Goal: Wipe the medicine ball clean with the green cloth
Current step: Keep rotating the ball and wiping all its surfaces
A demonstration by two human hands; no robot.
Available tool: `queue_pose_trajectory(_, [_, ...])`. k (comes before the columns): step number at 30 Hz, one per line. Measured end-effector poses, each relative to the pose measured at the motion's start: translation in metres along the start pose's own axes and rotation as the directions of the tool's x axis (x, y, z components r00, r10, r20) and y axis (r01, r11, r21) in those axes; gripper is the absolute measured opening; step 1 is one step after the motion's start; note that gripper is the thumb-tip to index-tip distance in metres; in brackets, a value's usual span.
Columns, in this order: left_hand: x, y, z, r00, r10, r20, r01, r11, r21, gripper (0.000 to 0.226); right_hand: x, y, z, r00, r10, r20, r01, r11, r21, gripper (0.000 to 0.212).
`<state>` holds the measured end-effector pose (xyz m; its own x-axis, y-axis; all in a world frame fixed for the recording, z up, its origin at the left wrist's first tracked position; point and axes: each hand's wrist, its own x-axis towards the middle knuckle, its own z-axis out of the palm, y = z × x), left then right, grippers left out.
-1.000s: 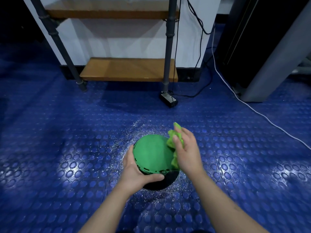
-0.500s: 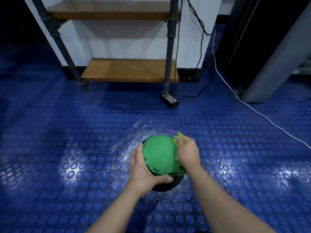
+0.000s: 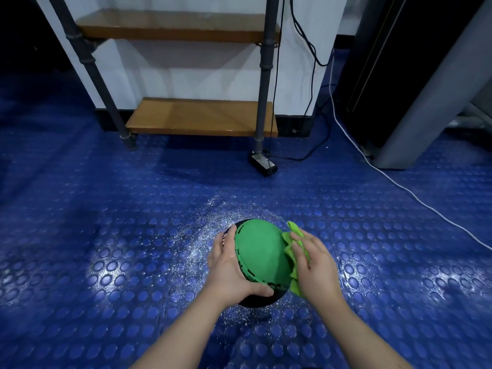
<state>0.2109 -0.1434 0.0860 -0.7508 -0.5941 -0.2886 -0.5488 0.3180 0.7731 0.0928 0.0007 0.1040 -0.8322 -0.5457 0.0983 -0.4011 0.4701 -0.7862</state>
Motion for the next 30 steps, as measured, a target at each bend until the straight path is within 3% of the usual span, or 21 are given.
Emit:
queue_pose_trajectory(2, [-0.001,-0.002,0.001,1.0,0.005,-0.005,-0.005,1.0,-0.002,0.155,0.011,-0.02,-0.002,0.995,-0.097,0.008,0.097,0.995,-0.001,0.039])
queue_pose_trajectory(4, [-0.003,-0.003,0.003,1.0,0.01,-0.01,-0.009,1.0,0.015,0.159,0.019,-0.043,0.009,0.964,-0.195,0.181,0.215,0.972,-0.098,0.058])
queue_pose_trajectory(6, [-0.005,-0.004,0.007,1.0,0.016,-0.022,-0.015,0.999,0.047,0.161,0.024,-0.053,0.028,0.921,-0.151,0.358,0.26,0.925,-0.276,0.065])
queue_pose_trajectory(8, [-0.008,-0.004,0.009,1.0,0.016,-0.024,-0.016,0.999,0.03,0.159,0.034,-0.054,0.04,0.927,-0.02,0.374,0.181,0.898,-0.401,0.059])
queue_pose_trajectory(14, [-0.007,-0.01,0.01,0.999,0.044,-0.026,-0.044,0.999,-0.005,0.156,0.075,-0.053,0.052,0.891,0.248,0.38,-0.092,0.919,-0.383,0.04])
queue_pose_trajectory(23, [-0.019,-0.014,0.011,0.995,0.094,-0.033,-0.094,0.996,0.001,0.148,0.114,-0.053,0.049,0.8,0.417,0.433,-0.231,0.878,-0.419,0.038])
queue_pose_trajectory(27, [-0.018,-0.012,0.011,0.996,0.088,-0.034,-0.088,0.996,-0.006,0.148,0.12,-0.045,0.051,0.77,0.52,0.369,-0.417,0.849,-0.324,0.036])
queue_pose_trajectory(30, [-0.018,-0.015,0.01,0.995,0.084,-0.052,-0.086,0.996,-0.036,0.147,0.117,-0.032,0.045,0.827,0.471,0.307,-0.47,0.879,-0.083,0.038])
